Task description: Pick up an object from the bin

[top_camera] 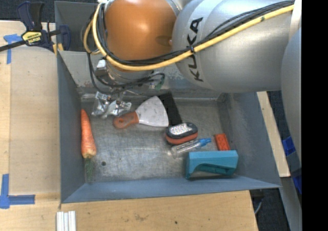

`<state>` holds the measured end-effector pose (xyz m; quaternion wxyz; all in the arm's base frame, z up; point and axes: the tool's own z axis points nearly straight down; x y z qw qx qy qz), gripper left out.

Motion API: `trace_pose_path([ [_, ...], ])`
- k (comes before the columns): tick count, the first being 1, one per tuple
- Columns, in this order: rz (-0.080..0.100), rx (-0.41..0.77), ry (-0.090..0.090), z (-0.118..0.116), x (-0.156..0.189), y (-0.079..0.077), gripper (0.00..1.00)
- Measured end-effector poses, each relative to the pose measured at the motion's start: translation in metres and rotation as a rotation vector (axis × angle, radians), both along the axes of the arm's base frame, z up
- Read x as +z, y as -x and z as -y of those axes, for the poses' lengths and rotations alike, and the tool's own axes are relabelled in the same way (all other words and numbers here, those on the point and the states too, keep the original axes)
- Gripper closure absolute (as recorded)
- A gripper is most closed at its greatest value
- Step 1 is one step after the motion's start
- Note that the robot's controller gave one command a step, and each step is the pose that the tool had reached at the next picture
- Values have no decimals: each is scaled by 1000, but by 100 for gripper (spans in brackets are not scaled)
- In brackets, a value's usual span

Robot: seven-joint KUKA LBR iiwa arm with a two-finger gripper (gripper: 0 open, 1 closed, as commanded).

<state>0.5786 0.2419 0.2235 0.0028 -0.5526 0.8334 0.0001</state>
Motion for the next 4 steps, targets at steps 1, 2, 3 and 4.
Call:
trace_pose_path([
  [1, -5, -6, 1, 2, -81, 23, 0],
  [2, -2, -7, 0, 2, -80, 22, 0],
  [3, -3, 312, 7, 0, -146, 1, 100],
  [4, -4, 311, 7, 0, -146, 1, 100],
])
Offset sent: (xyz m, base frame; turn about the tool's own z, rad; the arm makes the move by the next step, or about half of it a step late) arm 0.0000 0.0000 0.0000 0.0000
